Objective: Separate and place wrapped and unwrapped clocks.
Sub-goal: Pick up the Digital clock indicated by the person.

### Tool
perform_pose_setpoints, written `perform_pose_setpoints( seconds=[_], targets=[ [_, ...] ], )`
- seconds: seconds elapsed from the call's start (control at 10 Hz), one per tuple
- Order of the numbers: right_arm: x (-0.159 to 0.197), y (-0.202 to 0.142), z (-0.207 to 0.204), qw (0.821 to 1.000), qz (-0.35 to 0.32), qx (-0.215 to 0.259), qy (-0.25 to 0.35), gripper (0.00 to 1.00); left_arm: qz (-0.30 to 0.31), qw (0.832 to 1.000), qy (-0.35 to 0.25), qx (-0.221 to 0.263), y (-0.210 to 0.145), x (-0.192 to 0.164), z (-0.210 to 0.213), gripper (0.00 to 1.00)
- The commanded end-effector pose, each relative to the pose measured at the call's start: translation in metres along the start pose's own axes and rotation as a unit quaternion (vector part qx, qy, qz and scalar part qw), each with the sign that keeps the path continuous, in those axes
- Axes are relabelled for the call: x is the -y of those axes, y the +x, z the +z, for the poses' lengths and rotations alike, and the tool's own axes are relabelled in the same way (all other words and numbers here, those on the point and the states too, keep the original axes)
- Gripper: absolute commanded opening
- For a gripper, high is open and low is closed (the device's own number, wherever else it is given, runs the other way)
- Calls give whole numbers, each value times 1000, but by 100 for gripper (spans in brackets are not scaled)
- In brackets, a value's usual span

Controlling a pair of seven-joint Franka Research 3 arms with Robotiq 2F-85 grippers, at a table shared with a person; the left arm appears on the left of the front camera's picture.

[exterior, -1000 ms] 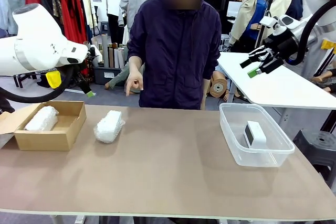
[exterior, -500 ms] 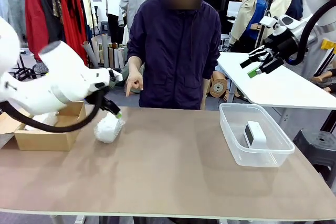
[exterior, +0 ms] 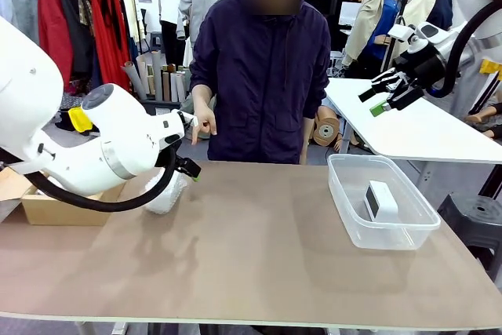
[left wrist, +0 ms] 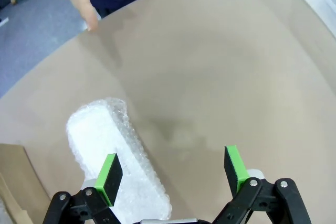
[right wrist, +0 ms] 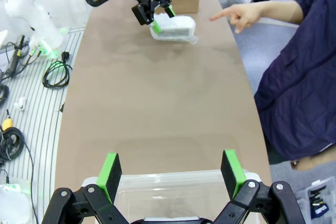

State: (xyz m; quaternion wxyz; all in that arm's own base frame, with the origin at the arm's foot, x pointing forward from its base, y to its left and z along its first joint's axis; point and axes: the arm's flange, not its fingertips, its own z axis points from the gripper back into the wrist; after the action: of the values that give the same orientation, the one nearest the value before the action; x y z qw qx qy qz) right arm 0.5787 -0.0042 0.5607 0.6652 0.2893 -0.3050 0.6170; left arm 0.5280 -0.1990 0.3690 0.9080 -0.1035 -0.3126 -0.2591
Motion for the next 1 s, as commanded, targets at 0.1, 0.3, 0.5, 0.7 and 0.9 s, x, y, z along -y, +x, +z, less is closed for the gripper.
perform_pose_setpoints(
  seconds=[0.1, 0.3, 0.5, 0.7, 0.9],
  targets=[
    [-3, 2, 0, 1000, 4, -8, 2, 100, -34, 999, 20, 12, 20, 2, 7, 100],
    [-3, 2, 0, 1000, 4, -8, 2, 100, -2, 1000, 5, 1, -1, 0, -4, 100],
    [-3, 2, 0, 1000, 4, -8, 2, 100, -2, 1000, 5, 1, -1, 0, -4, 100],
    [-3, 2, 0, 1000, 4, -8, 2, 100, -4, 1000, 8, -1, 7, 2, 10, 100],
    [-3, 2, 0, 1000, 4, -8, 2, 100, 5, 999, 22, -32, 23, 3, 35, 100]
  ],
)
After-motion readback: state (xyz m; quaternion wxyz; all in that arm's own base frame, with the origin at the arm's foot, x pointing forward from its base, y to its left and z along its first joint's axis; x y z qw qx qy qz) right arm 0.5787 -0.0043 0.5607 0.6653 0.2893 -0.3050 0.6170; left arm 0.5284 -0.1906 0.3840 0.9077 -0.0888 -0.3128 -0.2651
